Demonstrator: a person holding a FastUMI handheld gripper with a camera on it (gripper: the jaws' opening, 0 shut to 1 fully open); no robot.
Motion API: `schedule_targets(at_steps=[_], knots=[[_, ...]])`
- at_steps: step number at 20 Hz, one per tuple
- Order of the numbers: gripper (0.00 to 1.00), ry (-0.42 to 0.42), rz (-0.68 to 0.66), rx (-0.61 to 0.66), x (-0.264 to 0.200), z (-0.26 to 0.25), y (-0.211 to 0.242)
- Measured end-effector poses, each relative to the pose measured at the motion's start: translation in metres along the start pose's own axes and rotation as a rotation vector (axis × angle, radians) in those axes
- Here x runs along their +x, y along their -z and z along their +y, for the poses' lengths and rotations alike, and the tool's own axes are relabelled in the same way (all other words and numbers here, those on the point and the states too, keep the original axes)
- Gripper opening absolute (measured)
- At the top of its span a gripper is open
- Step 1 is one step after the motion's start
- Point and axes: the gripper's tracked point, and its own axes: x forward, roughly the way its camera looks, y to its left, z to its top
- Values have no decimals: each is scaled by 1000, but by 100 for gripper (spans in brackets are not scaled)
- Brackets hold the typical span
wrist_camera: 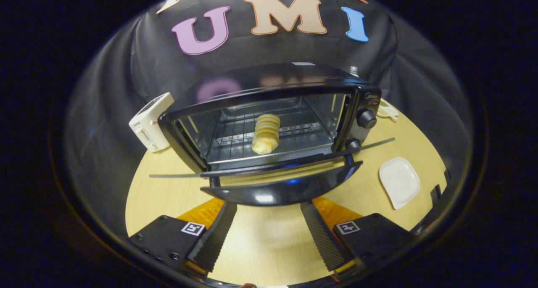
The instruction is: Open the toaster oven, put the food inside, and close the toaster oven door.
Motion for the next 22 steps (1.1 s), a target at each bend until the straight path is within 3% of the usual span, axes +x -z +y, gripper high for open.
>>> schedule_targets(at_steps=[16, 22], knots=[[98, -63, -76, 6, 28, 9, -49], [97, -50, -122, -14, 9, -14, -67]])
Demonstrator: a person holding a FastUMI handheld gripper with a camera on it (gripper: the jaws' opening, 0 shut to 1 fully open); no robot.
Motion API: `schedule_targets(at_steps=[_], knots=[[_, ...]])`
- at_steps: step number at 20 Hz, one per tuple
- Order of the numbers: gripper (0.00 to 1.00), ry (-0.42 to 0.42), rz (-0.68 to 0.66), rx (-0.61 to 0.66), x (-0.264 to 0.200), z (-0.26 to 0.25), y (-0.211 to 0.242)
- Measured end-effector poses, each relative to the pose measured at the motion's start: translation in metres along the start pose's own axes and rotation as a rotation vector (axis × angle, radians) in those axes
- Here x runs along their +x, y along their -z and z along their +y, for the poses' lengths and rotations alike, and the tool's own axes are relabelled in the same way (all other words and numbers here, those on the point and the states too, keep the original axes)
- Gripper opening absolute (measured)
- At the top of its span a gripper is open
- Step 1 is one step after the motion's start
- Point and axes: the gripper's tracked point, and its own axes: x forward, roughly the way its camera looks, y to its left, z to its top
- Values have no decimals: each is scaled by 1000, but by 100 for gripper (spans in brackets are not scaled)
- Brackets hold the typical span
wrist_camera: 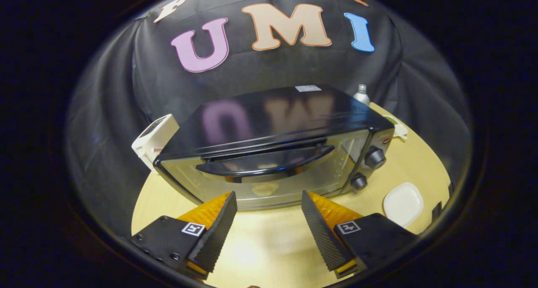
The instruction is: Open the toaster oven, put the food inside, and close the toaster oven door.
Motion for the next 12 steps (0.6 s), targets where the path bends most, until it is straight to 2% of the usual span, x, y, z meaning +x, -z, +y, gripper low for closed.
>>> schedule_targets(at_steps=[2, 3, 4, 8, 12], knots=[[98, 5, -45, -2, -10, -7, -20], [97, 10, -6, -61, -18, -13, -16], [97, 13, -48, -95, -26, -18, -33], [98, -10, -248, -103, -66, -21, -118], [97, 12, -486, -29, -118, -44, -228]])
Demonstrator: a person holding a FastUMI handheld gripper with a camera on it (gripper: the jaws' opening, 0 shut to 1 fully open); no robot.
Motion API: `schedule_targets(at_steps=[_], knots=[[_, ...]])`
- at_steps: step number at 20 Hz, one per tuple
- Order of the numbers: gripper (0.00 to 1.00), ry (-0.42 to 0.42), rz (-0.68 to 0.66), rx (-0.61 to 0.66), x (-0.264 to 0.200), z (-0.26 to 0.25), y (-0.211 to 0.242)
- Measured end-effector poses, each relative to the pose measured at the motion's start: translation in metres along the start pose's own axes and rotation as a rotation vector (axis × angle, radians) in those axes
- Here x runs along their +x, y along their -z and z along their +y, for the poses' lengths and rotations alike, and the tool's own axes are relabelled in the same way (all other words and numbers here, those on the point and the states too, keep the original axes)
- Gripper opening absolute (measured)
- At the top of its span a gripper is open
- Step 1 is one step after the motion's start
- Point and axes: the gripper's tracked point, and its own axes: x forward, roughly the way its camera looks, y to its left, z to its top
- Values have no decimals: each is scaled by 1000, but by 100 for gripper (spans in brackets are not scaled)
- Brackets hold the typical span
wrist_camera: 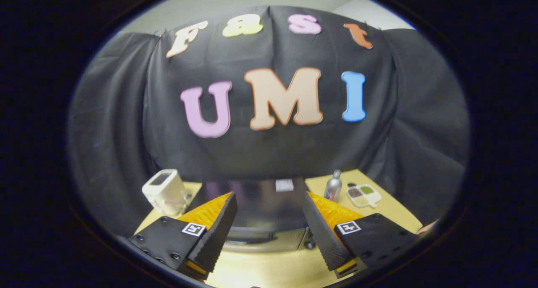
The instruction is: Open the toaster oven, put the food inside, and close the toaster oven door.
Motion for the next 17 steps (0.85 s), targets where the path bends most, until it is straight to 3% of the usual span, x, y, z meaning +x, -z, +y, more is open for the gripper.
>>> schedule_targets(at_steps=[8, 15, 17], knots=[[97, 140, -186, -27, 13, -83, -140], [97, 174, -180, 47, 17, -146, -169], [97, 241, -223, 52, 21, -179, -178]])
